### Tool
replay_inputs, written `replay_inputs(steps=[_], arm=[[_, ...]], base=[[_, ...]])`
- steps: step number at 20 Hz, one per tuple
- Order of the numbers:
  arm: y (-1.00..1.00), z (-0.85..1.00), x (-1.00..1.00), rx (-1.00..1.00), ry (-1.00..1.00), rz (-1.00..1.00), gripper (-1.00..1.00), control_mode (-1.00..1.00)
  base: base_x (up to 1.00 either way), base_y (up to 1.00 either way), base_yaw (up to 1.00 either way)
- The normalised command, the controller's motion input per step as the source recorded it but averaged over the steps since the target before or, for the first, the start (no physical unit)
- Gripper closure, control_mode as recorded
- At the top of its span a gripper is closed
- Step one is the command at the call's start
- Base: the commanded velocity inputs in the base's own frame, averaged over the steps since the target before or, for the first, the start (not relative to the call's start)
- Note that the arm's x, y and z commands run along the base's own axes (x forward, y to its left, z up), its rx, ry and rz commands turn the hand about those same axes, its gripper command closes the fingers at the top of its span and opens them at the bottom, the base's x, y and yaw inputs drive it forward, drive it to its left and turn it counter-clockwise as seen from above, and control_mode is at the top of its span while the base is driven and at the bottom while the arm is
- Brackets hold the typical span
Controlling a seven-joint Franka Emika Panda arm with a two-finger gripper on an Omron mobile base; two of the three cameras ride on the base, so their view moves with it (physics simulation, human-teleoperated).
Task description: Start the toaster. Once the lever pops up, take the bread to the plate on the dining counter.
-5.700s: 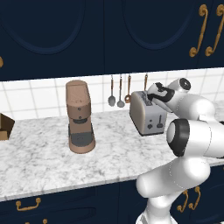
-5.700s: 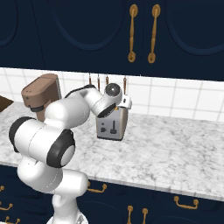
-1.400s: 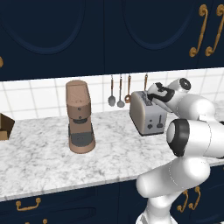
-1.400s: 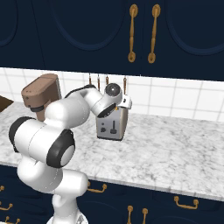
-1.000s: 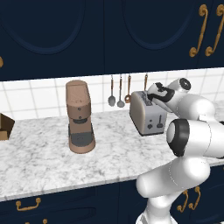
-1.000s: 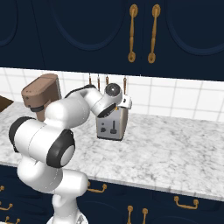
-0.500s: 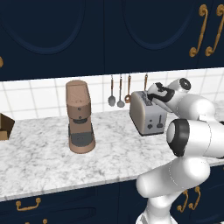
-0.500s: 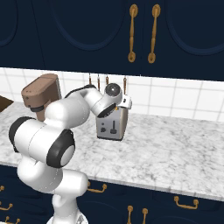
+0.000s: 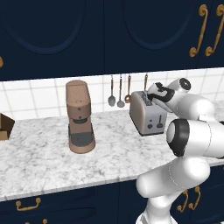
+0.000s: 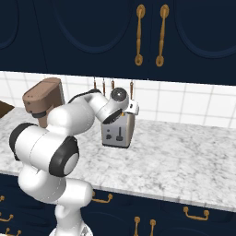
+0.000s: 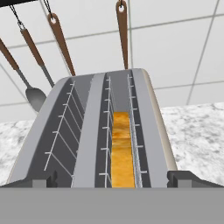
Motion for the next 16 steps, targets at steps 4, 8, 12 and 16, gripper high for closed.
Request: replay_inputs(steps=[4,8,12,16], arm=[[0.00,0.00,0.00,0.00,0.00,0.00,-1.00,-1.00],[0.00,0.00,0.00,0.00,0.00,0.00,-1.00,-1.00],[0.00,0.00,0.00,0.00,0.00,0.00,-1.00,-1.00],[0.00,0.00,0.00,0.00,0.00,0.00,-1.00,-1.00]], base=[[0.00,0.00,0.00],[0.00,0.00,0.00],[0.00,0.00,0.00],[0.00,0.00,0.00]])
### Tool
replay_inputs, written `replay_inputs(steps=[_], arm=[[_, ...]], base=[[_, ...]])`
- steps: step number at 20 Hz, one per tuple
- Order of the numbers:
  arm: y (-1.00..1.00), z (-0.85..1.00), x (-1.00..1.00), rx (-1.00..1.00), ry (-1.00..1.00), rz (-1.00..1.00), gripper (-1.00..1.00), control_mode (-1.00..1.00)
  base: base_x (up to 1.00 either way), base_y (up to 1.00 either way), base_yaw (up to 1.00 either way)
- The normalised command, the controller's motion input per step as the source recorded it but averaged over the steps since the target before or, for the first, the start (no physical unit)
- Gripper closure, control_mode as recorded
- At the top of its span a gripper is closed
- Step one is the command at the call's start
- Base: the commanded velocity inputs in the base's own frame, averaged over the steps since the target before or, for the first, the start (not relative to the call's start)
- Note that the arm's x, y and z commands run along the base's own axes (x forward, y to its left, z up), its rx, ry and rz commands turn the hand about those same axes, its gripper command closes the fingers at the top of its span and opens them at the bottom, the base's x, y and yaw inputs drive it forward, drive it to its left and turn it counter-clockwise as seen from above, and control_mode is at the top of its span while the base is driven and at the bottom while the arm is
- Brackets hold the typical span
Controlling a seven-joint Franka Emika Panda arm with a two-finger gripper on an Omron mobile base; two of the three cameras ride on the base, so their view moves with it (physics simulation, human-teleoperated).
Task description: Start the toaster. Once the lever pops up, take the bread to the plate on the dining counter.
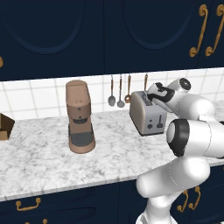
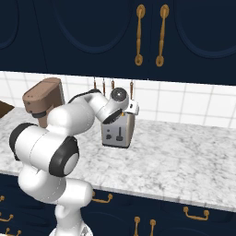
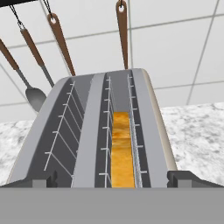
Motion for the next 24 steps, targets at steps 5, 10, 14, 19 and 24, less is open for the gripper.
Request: replay_inputs(steps=[5,10,14,19,24], arm=[[0.00,0.00,0.00,0.00,0.00,0.00,-1.00,-1.00],[0.00,0.00,0.00,0.00,0.00,0.00,-1.00,-1.00],[0.00,0.00,0.00,0.00,0.00,0.00,-1.00,-1.00],[0.00,0.00,0.00,0.00,0.00,0.00,-1.00,-1.00],[0.00,0.00,0.00,0.00,0.00,0.00,-1.00,-1.00]], base=[[0.00,0.00,0.00],[0.00,0.00,0.00],[0.00,0.00,0.00],[0.00,0.00,0.00],[0.00,0.00,0.00]])
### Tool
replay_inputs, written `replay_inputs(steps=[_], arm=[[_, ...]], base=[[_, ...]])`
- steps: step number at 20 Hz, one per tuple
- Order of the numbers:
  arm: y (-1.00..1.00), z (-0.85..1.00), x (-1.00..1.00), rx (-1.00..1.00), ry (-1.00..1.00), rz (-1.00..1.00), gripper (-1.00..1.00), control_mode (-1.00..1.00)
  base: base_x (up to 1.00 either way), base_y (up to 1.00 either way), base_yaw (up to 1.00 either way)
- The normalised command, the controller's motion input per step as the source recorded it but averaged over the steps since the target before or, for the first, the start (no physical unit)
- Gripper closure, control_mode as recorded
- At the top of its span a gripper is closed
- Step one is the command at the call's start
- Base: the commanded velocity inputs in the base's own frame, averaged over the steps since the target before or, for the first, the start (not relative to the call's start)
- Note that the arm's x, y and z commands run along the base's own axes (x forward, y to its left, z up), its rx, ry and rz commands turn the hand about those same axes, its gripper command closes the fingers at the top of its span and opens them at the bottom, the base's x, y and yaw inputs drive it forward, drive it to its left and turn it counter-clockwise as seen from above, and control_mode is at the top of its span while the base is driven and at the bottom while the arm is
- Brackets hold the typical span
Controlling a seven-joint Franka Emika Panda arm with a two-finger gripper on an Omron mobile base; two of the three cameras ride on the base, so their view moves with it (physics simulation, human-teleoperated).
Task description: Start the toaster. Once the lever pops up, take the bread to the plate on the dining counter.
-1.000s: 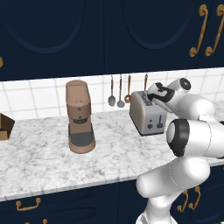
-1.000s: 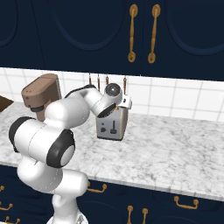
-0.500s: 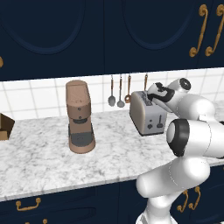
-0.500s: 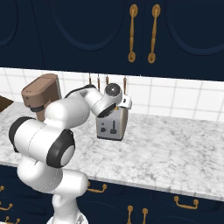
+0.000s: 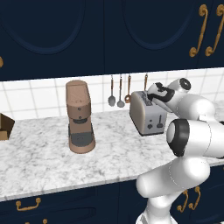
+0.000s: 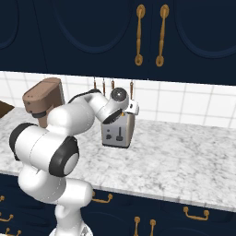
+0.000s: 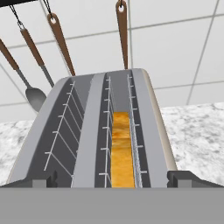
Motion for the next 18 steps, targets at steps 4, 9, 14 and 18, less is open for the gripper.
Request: replay_inputs(steps=[4,9,14,18], arm=[[0.00,0.00,0.00,0.00,0.00,0.00,-1.00,-1.00],[0.00,0.00,0.00,0.00,0.00,0.00,-1.00,-1.00],[0.00,0.00,0.00,0.00,0.00,0.00,-1.00,-1.00],[0.00,0.00,0.00,0.00,0.00,0.00,-1.00,-1.00]], base=[[0.00,0.00,0.00],[0.00,0.00,0.00],[0.00,0.00,0.00],[0.00,0.00,0.00]])
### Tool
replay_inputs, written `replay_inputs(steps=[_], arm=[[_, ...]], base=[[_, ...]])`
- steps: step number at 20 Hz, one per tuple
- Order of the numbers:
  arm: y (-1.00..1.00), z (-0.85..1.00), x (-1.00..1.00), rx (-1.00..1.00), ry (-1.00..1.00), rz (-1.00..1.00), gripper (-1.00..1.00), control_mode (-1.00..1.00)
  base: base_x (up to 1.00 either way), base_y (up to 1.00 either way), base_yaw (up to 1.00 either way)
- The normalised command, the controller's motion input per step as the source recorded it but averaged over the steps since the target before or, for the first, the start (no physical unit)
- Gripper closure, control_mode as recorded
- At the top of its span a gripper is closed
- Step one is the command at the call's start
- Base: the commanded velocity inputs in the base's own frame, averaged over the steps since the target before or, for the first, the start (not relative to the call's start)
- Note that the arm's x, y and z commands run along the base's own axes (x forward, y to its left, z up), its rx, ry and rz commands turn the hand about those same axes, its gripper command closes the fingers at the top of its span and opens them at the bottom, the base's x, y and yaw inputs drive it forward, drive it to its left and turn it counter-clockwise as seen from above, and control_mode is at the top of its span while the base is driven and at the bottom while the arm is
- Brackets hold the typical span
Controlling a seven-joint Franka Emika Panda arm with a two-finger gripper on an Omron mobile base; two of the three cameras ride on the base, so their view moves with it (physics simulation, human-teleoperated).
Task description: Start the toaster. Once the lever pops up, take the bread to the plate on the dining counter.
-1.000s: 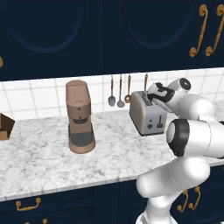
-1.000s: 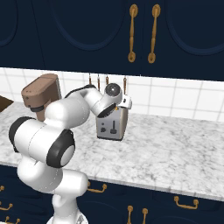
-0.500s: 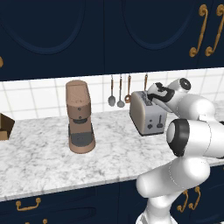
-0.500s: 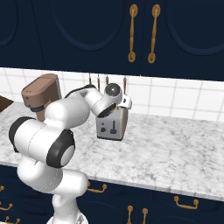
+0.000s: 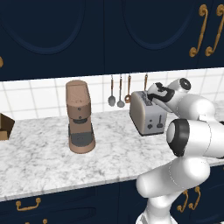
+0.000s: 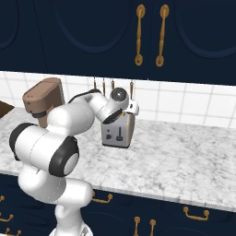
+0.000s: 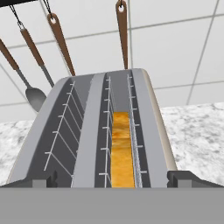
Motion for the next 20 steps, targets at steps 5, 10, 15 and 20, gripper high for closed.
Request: replay_inputs(steps=[5,10,15,20], arm=[[0.00,0.00,0.00,0.00,0.00,0.00,-1.00,-1.00],[0.00,0.00,0.00,0.00,0.00,0.00,-1.00,-1.00],[0.00,0.06,0.00,0.00,0.00,0.00,-1.00,-1.00],[0.00,0.16,0.00,0.00,-0.01,0.00,-1.00,-1.00]], base=[[0.00,0.00,0.00],[0.00,0.00,0.00],[0.00,0.00,0.00],[0.00,0.00,0.00]])
